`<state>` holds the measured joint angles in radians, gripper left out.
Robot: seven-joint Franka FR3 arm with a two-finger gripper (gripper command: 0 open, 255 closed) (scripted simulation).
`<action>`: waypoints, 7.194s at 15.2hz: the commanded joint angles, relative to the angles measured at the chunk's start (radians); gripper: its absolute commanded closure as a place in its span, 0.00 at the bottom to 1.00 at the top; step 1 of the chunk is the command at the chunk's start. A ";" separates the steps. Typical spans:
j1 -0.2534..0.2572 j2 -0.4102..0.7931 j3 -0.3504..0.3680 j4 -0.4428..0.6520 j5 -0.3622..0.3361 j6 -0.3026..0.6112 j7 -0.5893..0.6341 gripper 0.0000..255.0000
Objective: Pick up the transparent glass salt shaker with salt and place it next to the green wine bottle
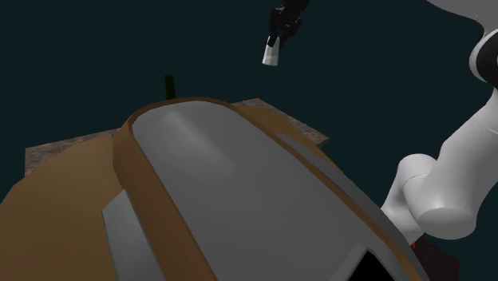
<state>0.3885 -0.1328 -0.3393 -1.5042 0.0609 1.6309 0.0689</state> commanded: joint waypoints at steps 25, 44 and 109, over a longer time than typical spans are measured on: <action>0.175 0.360 0.158 0.326 -0.006 0.045 0.345 1.00; 0.191 0.269 0.163 -0.060 -0.024 0.341 0.349 1.00; 0.192 0.326 0.170 -0.491 0.002 0.828 0.326 0.00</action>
<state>0.5797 0.2033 -0.1687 -1.9973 0.0666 2.4719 0.3922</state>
